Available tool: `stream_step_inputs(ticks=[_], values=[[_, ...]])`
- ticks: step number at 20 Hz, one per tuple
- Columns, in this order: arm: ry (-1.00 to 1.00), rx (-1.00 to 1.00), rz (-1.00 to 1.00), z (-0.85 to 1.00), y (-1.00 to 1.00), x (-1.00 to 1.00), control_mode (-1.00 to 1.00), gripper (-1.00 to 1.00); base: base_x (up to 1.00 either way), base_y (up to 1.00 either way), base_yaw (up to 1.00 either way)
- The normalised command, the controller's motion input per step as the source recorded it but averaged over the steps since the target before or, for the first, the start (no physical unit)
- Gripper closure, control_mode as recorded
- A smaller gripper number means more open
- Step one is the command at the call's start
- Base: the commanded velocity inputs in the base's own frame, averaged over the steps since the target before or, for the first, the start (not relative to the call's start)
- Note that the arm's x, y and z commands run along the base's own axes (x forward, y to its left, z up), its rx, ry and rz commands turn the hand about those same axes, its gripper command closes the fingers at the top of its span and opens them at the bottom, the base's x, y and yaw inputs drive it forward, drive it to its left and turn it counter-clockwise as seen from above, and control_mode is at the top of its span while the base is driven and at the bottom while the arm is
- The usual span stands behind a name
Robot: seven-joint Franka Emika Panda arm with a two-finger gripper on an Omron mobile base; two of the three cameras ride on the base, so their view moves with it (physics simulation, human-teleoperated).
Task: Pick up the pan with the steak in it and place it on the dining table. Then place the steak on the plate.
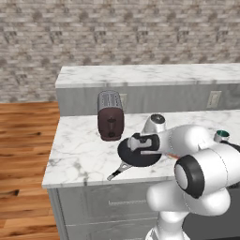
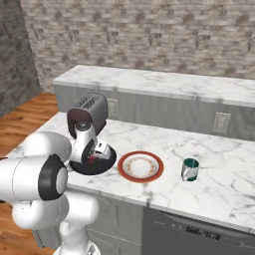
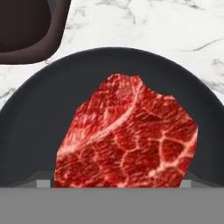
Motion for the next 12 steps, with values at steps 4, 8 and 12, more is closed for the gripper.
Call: stream_step_inputs(ticks=[4, 8, 12], values=[[0.07, -0.01, -0.08, 0.2, -0.38, 0.04, -1.0, 1.0, 0.0, 0.0, 0.0], [0.09, 0.0, -0.08, 0.12, -0.61, 0.05, -1.0, 1.0, 0.0, 0.0, 0.0], [0.09, 0.0, -0.06, 0.07, -0.73, 0.14, -1.0, 1.0, 0.0, 0.0, 0.0]])
